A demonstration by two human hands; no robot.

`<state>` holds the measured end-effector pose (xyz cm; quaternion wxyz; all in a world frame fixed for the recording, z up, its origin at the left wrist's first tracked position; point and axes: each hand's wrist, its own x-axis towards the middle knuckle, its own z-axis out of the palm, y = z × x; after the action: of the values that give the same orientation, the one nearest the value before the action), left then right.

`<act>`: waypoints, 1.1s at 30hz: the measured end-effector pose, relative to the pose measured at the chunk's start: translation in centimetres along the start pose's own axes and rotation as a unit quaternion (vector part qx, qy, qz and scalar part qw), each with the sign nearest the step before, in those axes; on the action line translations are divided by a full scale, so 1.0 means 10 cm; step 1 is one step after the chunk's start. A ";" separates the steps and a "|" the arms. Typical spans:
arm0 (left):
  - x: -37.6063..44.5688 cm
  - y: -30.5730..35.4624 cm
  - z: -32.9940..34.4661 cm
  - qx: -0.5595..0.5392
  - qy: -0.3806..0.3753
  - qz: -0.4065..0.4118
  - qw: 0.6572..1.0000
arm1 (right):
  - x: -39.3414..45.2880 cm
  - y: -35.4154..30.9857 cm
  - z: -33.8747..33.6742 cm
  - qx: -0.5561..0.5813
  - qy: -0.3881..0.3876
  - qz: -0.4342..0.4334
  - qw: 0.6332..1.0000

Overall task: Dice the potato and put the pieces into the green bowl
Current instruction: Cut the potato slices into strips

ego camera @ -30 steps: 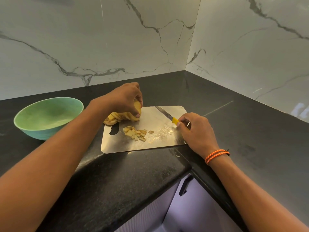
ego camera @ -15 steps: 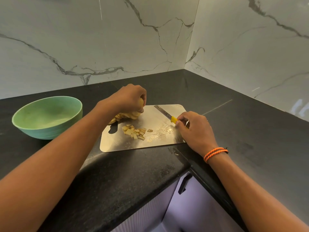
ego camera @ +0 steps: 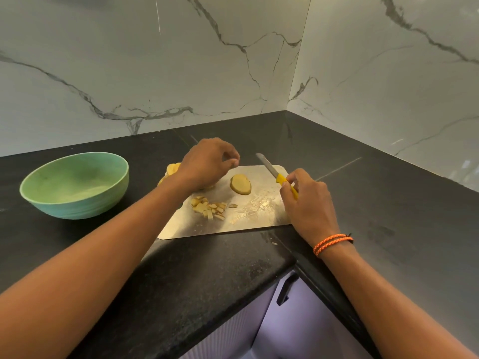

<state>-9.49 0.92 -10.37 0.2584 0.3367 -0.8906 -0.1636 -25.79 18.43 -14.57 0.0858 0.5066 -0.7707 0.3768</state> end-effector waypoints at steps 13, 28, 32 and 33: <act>-0.22 0.01 0.32 0.113 0.015 0.015 0.993 | -0.16 -0.45 -0.03 -0.137 -0.137 -0.060 0.979; -0.21 -0.03 0.30 0.121 -0.013 0.006 0.993 | -0.19 -0.56 0.10 -0.172 -0.114 -0.061 0.977; -0.22 -0.02 0.30 0.126 -0.015 0.005 0.992 | -0.19 -0.56 0.12 -0.156 -0.118 -0.053 0.979; -0.21 -0.01 0.30 0.128 -0.015 0.005 0.992 | -0.19 -0.56 0.12 -0.159 -0.122 -0.054 0.978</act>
<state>-9.78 2.65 -13.64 0.2006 0.3599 -0.9097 -0.0516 -19.84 17.84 -13.58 0.0912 0.5696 -0.7968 0.1799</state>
